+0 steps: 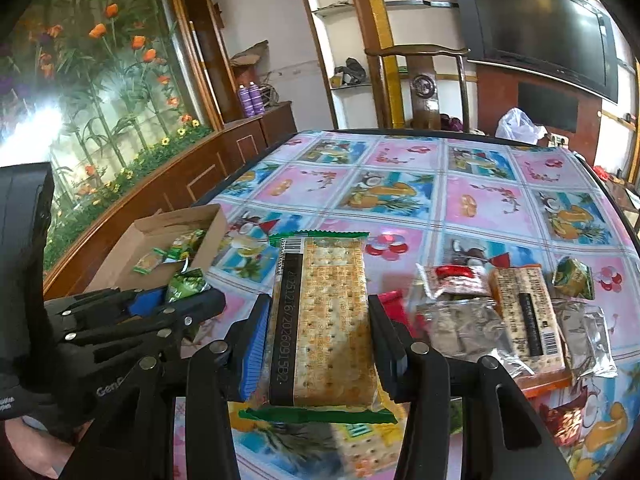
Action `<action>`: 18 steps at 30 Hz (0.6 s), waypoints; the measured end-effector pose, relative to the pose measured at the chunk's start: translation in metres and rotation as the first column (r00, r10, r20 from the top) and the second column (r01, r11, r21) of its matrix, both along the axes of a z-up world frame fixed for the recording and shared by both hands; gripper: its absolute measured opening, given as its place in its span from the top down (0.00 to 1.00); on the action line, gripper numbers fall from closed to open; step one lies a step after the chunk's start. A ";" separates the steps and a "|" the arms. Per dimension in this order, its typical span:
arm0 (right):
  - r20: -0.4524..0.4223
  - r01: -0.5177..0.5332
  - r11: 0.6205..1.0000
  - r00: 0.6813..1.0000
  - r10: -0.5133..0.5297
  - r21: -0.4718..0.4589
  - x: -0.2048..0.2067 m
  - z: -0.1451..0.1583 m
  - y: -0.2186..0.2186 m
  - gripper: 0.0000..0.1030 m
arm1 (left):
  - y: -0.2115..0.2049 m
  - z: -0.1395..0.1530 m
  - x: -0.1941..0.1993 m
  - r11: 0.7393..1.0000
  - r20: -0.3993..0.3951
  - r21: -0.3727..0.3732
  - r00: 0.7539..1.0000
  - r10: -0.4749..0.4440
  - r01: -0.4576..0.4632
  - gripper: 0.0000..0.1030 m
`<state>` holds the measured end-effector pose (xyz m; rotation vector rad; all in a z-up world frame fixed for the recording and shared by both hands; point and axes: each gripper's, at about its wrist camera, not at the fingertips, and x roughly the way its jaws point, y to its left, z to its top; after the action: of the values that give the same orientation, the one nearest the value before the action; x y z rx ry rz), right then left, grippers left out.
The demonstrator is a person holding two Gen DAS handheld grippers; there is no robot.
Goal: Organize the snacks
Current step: 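Carry both packets into the cardboard box and release them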
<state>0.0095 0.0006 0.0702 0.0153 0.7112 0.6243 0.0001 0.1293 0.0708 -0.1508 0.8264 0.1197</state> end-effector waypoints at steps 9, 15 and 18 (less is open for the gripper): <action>0.000 -0.051 0.999 0.999 0.051 -0.007 -0.010 0.003 0.031 0.51 | 0.027 0.003 -0.011 0.999 0.010 -0.014 0.999 0.040 -0.040 0.72; -0.002 -0.092 0.996 0.996 0.092 -0.012 -0.015 0.009 0.060 0.51 | 0.052 0.007 -0.019 0.997 0.016 -0.021 0.997 0.078 -0.078 0.72; 0.001 -0.116 0.993 0.993 0.116 -0.023 -0.018 0.011 0.076 0.51 | 0.068 0.007 -0.024 0.995 0.015 -0.023 0.995 0.102 -0.102 0.72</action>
<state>-0.0084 0.0769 0.0812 -0.0479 0.7205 0.7270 -0.0237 0.1971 0.0778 -0.2143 0.8038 0.2053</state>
